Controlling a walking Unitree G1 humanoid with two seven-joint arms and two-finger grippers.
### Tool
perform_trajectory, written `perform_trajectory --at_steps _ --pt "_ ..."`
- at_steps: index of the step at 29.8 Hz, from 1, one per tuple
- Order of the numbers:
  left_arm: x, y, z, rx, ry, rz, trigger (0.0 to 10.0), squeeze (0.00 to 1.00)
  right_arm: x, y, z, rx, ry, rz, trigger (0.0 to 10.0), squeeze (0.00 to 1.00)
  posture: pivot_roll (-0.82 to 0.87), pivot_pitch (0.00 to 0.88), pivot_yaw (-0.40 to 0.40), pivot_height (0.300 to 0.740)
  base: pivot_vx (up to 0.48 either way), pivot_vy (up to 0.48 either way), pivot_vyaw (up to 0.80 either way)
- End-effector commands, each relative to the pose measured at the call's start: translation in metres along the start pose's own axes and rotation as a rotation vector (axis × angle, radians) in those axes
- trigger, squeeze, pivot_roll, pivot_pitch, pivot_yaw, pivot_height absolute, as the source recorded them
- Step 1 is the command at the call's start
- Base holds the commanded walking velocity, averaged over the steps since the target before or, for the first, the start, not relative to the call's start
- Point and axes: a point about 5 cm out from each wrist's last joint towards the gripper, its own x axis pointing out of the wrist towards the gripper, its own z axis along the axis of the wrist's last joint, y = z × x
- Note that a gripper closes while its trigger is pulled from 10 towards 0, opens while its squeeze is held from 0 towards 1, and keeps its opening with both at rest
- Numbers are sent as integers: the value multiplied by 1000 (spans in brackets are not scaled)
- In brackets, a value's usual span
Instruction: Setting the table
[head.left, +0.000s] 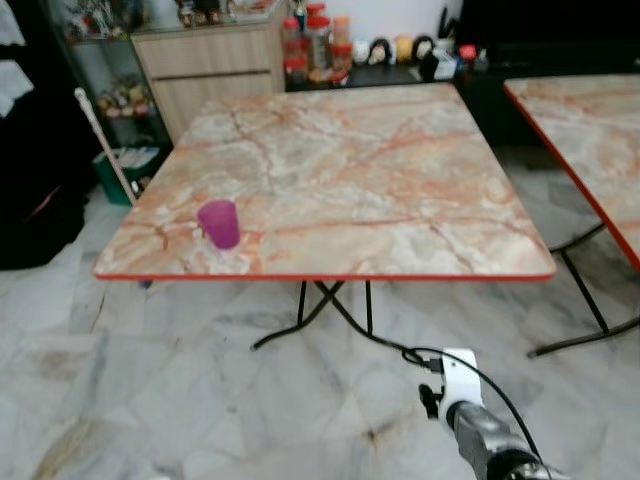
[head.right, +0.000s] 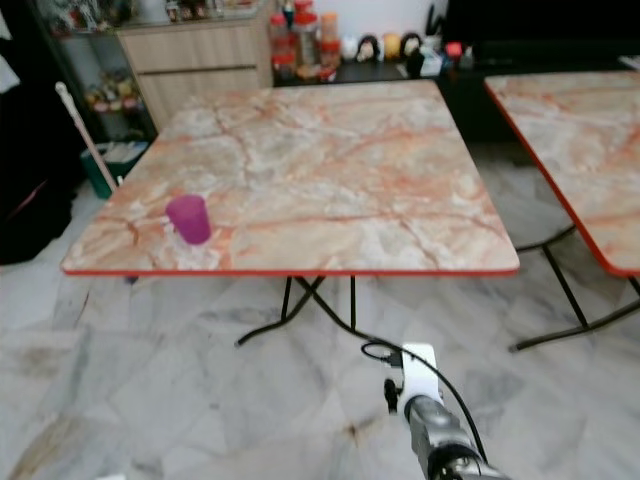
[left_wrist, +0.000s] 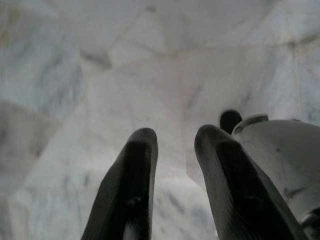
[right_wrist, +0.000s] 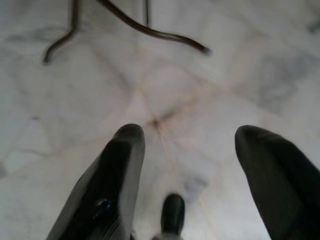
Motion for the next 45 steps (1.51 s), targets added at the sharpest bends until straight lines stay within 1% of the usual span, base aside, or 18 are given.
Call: perform_trajectory --at_steps 1,17,26,45 --pt "-1 4 -2 10 6 10 10000 0 0 3 1 -3 -4 5 10000 0 -111 0 101 740 0 270 -438" --pt "-1 4 -2 8 4 11 10000 0 0 3 1 3 -2 5 10000 0 -111 0 101 740 0 265 0" --pt "-1 4 -2 10 5 13 10000 0 0 3 1 1 -2 6 10000 0 -111 0 101 740 0 0 0" --pt "-1 5 0 13 -1 14 10000 0 0 4 2 1 -6 17 10000 0 -105 0 102 740 0 373 0"
